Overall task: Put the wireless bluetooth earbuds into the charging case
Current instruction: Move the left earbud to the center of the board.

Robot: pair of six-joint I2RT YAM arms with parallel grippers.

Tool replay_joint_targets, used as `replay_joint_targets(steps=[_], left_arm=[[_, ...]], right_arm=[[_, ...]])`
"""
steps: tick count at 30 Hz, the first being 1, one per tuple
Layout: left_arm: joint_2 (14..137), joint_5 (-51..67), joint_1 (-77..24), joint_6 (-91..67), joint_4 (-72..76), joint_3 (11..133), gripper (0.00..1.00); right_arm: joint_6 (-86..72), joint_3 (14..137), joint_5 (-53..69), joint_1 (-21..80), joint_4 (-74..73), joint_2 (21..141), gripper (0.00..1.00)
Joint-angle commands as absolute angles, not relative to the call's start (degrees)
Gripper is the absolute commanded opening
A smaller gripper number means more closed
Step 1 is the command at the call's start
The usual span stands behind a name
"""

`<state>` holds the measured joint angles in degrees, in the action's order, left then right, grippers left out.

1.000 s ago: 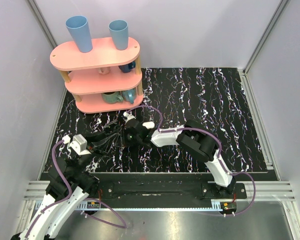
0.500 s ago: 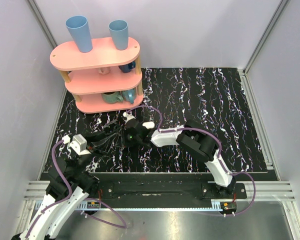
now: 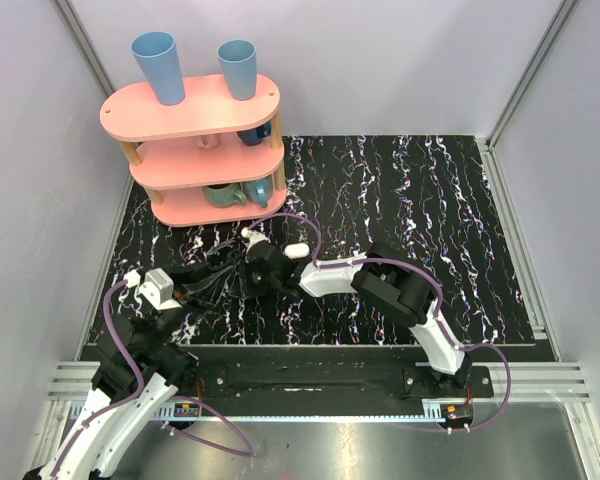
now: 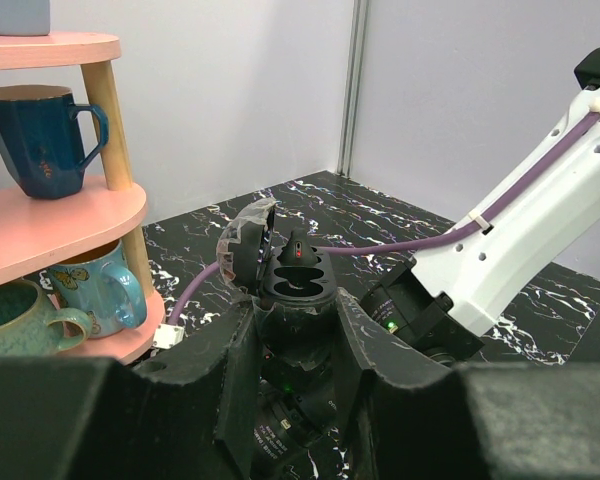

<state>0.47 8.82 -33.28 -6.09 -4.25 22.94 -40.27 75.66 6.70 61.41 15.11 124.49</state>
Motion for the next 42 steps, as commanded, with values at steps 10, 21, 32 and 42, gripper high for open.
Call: replay_joint_targets(steps=[10,21,32,42], left_arm=[[-7.29,9.49,-32.78,-6.77,-1.50,25.14,0.00],[-7.47,9.40,-32.78,-6.85,-1.76,25.14,0.00],[-7.56,9.14,-32.70,-6.77,-1.93,25.22,0.00],[-7.47,9.14,-32.70,-6.86,-2.02,25.22,0.00]], right_arm=[[-37.88,76.29,5.80,62.40,12.13,124.45,0.25],[-37.44,71.90,7.30,62.40,18.89,120.68,0.15],[-33.05,67.50,0.36,62.49,16.35,113.74,0.12],[-31.91,66.35,-4.65,62.40,10.56,108.63,0.11]])
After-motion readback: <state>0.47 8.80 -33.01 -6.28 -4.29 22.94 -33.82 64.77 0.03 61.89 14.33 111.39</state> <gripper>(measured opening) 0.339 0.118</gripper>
